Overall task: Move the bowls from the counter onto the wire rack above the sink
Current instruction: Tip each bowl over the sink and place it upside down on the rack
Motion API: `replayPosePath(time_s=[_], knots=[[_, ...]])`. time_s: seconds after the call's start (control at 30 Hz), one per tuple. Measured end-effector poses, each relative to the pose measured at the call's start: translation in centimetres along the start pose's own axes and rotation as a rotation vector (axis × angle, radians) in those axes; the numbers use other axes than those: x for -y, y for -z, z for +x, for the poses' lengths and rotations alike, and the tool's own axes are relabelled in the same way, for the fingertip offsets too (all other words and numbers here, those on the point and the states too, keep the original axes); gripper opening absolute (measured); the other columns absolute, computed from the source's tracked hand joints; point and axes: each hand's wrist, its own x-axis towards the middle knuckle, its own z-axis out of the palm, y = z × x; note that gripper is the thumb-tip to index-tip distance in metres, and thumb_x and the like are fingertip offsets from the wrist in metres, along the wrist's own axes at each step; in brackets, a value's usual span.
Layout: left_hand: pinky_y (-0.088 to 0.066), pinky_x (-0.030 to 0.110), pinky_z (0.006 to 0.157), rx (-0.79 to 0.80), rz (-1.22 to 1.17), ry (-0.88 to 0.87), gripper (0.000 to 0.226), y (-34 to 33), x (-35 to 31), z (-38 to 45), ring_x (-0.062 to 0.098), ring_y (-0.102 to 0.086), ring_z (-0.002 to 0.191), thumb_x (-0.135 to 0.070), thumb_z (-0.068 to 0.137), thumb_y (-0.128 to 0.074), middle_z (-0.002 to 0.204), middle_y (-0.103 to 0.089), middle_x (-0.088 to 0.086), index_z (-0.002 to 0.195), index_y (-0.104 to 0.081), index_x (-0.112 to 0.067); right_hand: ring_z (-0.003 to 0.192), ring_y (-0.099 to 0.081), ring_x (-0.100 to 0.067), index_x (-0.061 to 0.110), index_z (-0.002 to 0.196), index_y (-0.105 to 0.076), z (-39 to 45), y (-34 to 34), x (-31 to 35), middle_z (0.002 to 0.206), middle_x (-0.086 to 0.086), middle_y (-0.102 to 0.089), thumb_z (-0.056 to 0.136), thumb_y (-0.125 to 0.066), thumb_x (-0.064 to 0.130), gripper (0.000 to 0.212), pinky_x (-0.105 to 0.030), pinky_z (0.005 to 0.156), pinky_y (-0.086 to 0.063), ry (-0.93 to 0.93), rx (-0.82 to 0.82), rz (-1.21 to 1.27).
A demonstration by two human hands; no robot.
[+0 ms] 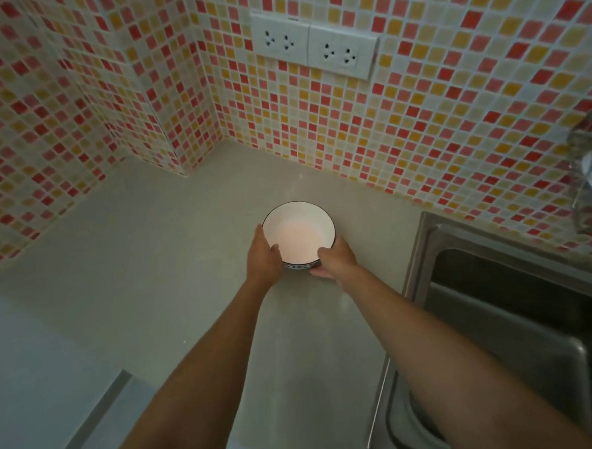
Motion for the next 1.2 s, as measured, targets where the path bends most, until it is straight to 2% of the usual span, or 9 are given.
replayPosePath(time_s=[0.07,0.2,0.33,0.47,0.7,0.9,1.03,1.13,1.2], knots=[[-0.033,0.036,0.103,-0.039,-0.045,0.014,0.051,0.0,-0.1,-0.4,0.036,-0.043,0.128,-0.011,0.095,-0.043,0.142,-0.044,0.017,0.143,-0.027,-0.004,0.112,-0.056,-0.033,0.013,0.123,-0.045,-0.8,0.6,-0.3,0.131,-0.009,-0.048,0.085,-0.046,0.001,0.04,-0.041,0.066,-0.06,-0.014,0.032,0.044],[-0.038,0.035,0.096,-0.034,-0.113,0.033,0.037,-0.3,-0.5,-2.4,0.035,-0.049,0.119,-0.021,0.1,-0.033,0.132,-0.052,0.018,0.134,-0.041,-0.007,0.107,-0.06,-0.034,0.013,0.123,-0.045,-3.6,3.6,-2.5,0.131,-0.008,-0.048,0.087,-0.045,0.002,0.038,-0.043,0.07,-0.06,-0.037,0.152,0.077],[-0.039,0.032,0.091,-0.004,-0.086,-0.013,0.035,-2.4,-1.0,-6.0,0.032,-0.052,0.114,-0.018,0.101,-0.027,0.126,-0.057,0.018,0.127,-0.048,-0.006,0.084,-0.071,-0.034,0.024,0.128,-0.045,-6.8,7.8,-4.9,0.123,-0.01,-0.058,0.083,-0.051,0.011,0.048,-0.039,0.065,-0.061,-0.059,0.121,0.059],[-0.035,0.025,0.083,0.01,-0.127,-0.048,0.035,-5.6,-3.3,-10.7,0.03,-0.053,0.113,-0.017,0.101,-0.027,0.125,-0.057,0.016,0.127,-0.048,-0.006,0.109,-0.058,-0.03,0.031,0.129,-0.041,-9.3,12.6,-6.9,0.13,-0.003,-0.049,0.081,-0.051,0.011,0.053,-0.047,0.069,-0.06,-0.011,0.051,0.088],[-0.036,0.024,0.084,0.109,-0.166,-0.162,0.036,-11.4,-7.9,-18.5,0.029,-0.054,0.112,-0.02,0.101,-0.028,0.124,-0.059,0.015,0.127,-0.05,-0.007,0.11,-0.048,-0.044,0.026,0.134,-0.036,-14.3,22.4,-10.2,0.132,-0.012,-0.04,0.063,-0.045,0.0,0.076,-0.06,0.074,-0.055,-0.135,0.212,0.523],[-0.041,0.029,0.088,0.235,-0.168,-0.246,0.037,-15.4,-11.1,-23.9,0.028,-0.054,0.111,-0.023,0.101,-0.031,0.125,-0.059,0.014,0.128,-0.051,-0.009,0.116,-0.047,-0.046,0.012,0.111,-0.051,-18.4,29.3,-13.3,0.126,-0.018,-0.044,0.055,-0.05,0.005,0.056,-0.054,0.067,-0.058,-0.15,0.147,0.629],[-0.042,0.028,0.085,0.358,-0.201,-0.288,0.039,-17.5,-12.8,-27.2,0.018,-0.053,0.107,-0.033,0.1,-0.035,0.117,-0.057,0.0,0.13,-0.052,-0.015,0.118,-0.047,-0.044,0.012,0.11,-0.053,-20.7,34.0,-15.5,0.124,-0.017,-0.046,0.079,-0.045,0.009,0.031,-0.061,0.083,-0.051,-0.139,0.147,0.757],[-0.049,0.035,0.09,0.421,-0.234,-0.334,0.044,-19.4,-12.8,-29.5,0.019,-0.057,0.109,-0.044,0.098,-0.033,0.121,-0.062,0.002,0.126,-0.056,-0.021,0.115,-0.05,-0.042,0.011,0.113,-0.052,-21.9,36.7,-17.3,0.124,-0.018,-0.048,0.086,-0.045,0.01,0.028,-0.058,0.081,-0.054,-0.15,0.146,0.767],[-0.045,0.03,0.091,0.396,-0.214,-0.322,0.038,-20.6,-11.8,-31.0,0.017,-0.054,0.111,-0.034,0.1,-0.034,0.125,-0.06,0.003,0.127,-0.055,-0.018,0.112,-0.052,-0.039,0.009,0.118,-0.048,-22.4,38.1,-18.5,0.121,-0.017,-0.049,0.088,-0.049,0.009,0.03,-0.054,0.077,-0.055,-0.157,0.111,0.731]])
